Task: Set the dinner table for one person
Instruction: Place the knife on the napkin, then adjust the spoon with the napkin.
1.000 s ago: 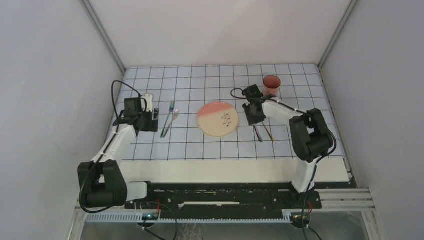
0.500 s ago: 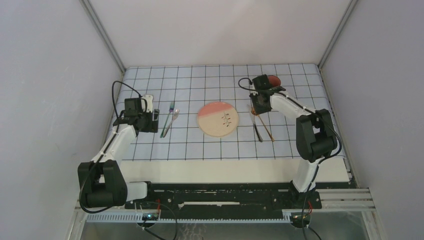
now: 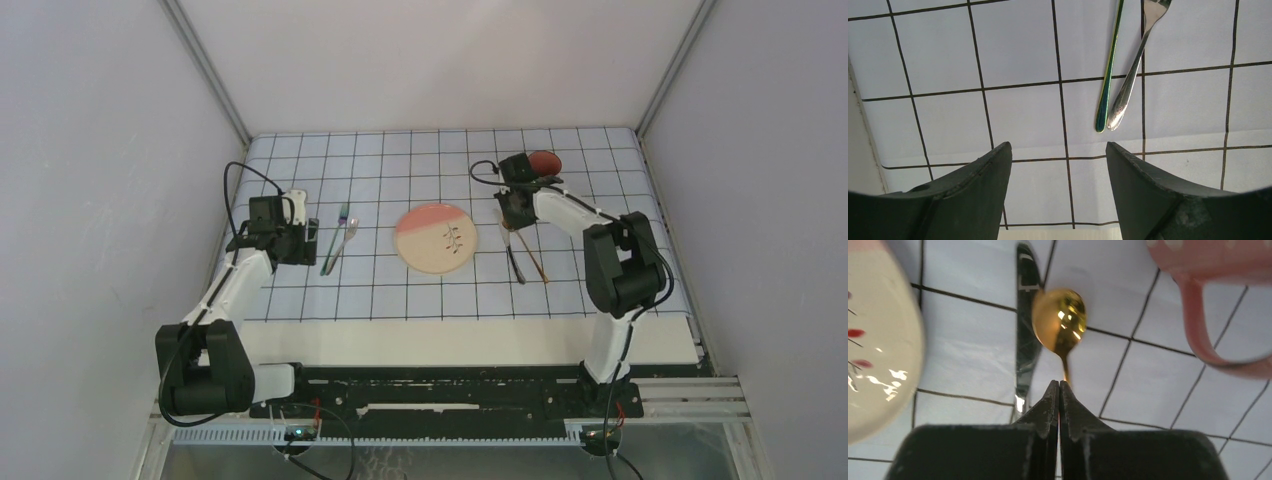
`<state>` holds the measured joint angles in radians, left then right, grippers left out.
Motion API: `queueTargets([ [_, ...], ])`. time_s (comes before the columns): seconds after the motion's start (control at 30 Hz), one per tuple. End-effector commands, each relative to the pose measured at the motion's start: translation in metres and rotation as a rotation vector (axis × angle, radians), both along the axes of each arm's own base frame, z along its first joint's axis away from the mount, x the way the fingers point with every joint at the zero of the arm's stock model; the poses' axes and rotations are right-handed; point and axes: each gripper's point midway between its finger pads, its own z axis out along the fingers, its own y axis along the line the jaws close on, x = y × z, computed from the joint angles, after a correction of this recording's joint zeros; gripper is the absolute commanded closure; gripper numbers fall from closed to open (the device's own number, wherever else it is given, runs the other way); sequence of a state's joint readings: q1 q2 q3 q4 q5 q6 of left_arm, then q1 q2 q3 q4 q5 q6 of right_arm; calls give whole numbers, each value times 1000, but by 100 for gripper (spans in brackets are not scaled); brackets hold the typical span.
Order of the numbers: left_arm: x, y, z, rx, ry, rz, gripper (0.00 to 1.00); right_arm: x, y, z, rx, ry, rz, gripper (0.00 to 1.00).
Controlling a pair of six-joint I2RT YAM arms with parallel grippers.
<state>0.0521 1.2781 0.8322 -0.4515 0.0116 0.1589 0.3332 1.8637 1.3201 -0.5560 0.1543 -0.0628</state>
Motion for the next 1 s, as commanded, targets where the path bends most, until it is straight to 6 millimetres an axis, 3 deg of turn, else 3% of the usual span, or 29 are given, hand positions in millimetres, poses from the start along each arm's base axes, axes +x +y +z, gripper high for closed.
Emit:
queueTargets([
  [0.0,3,0,9,6,-40,-13,26,28,23,8,42,-60,19,100],
  [0.5,3,3,5,19,-28,-7,26,36,48,-10,72,-28,44,100],
  [0.97,3,3,5,20,-26,-6,26,53,40,-11,48,-45,19,100],
])
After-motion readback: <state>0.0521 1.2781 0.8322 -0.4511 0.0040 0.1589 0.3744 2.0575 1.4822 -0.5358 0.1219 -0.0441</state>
